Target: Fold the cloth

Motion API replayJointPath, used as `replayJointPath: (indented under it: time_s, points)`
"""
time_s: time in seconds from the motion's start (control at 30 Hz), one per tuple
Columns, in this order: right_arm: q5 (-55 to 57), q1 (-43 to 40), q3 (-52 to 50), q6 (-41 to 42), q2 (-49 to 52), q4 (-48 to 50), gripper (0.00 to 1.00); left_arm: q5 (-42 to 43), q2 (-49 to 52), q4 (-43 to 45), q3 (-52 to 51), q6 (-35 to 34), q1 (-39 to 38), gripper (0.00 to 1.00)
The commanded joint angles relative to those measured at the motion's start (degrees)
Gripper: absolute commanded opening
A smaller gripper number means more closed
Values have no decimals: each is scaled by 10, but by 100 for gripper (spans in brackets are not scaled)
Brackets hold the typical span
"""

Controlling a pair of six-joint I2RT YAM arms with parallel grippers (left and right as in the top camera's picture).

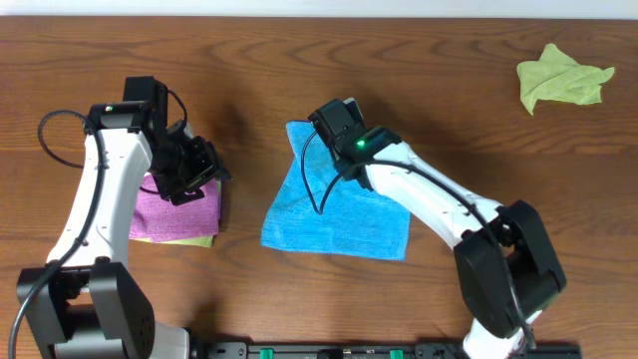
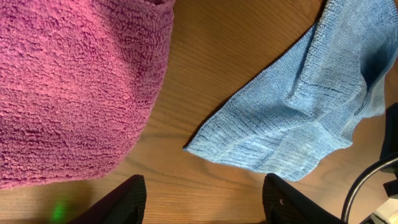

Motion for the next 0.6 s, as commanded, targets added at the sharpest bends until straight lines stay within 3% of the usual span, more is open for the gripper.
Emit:
replayJointPath:
  time_s: [0.0, 0.57]
  points:
    - [-20, -9, 6, 2, 8, 2, 43, 2, -11, -3, 10, 10, 2, 61]
    - [-28, -21, 3, 2, 52, 2, 43, 2, -11, -3, 10, 10, 2, 61]
